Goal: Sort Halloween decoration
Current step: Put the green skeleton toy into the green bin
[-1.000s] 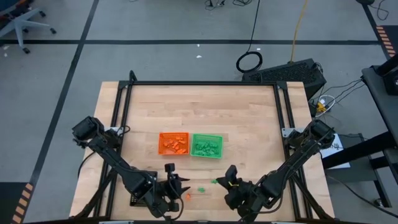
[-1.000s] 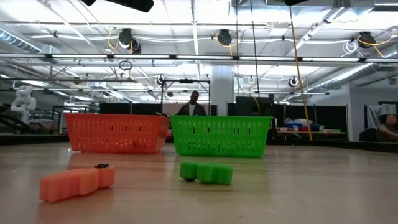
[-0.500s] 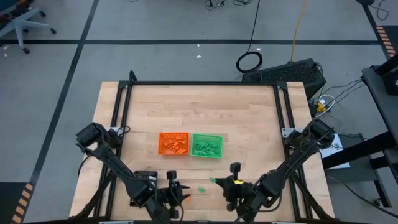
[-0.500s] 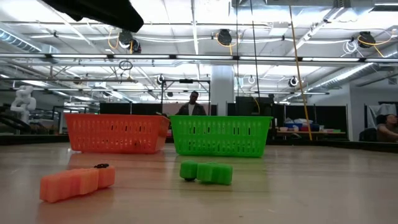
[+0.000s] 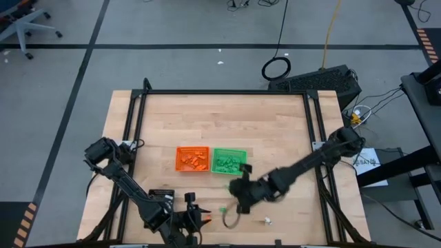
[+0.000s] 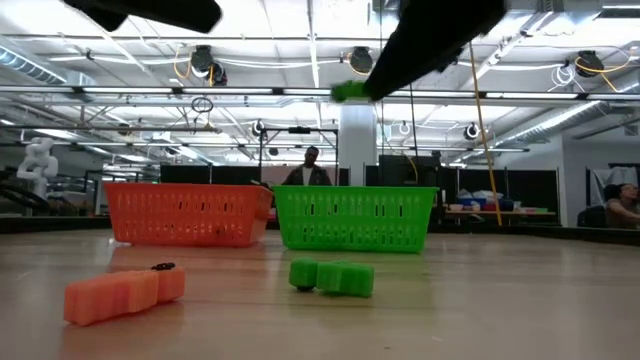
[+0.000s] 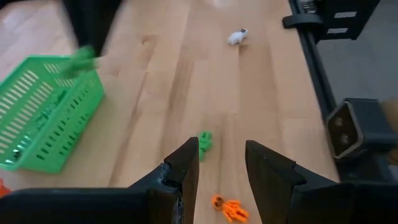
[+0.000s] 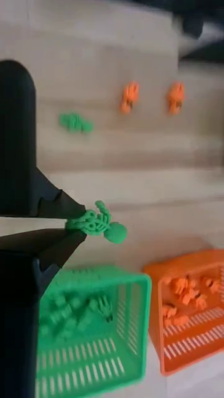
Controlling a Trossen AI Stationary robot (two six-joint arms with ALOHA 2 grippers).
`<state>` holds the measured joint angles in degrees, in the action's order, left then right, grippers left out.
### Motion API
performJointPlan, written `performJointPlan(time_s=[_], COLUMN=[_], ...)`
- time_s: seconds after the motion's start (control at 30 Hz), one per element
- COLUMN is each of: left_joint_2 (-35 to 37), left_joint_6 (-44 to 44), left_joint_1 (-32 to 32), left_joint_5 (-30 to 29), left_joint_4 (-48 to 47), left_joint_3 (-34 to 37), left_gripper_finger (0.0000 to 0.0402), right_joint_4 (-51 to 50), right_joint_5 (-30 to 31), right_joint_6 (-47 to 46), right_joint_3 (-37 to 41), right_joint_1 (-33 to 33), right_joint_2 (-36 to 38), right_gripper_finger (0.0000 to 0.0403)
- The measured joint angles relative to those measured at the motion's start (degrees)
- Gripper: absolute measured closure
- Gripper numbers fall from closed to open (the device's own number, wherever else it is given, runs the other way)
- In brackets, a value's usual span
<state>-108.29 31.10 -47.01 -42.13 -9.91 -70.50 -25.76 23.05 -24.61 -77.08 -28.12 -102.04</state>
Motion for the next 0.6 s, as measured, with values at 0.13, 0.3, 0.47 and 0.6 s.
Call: performJointPlan(time_s=[0.13,0.3,0.47,0.6], left_joint_2=[0.00,0.00,0.00,0.00], left_joint_6=[1.65,3.04,4.12,5.07], left_joint_1=[-1.14,-2.31,-2.97,-3.17], left_joint_5=[0.06,0.04,0.04,0.07], left_joint_4=[0.00,-0.23,-0.22,-0.33], left_joint_3=[0.00,0.00,0.00,0.00], left_gripper_finger=[0.0272,0.0272,0.0272,0.0272], right_joint_4=[-0.92,-5.28,-8.51,-7.28], right_joint_5=[-4.68,-8.32,-8.24,-8.36], right_joint_6=[4.93,5.88,5.19,5.91], right_joint_3=[0.00,0.00,0.10,1.39], right_joint_1=[6.04,13.54,18.11,19.11], right_joint_2=[0.00,0.00,-0.54,-2.44], right_gripper_finger=[0.0403,0.0403,0.0402,0.0390])
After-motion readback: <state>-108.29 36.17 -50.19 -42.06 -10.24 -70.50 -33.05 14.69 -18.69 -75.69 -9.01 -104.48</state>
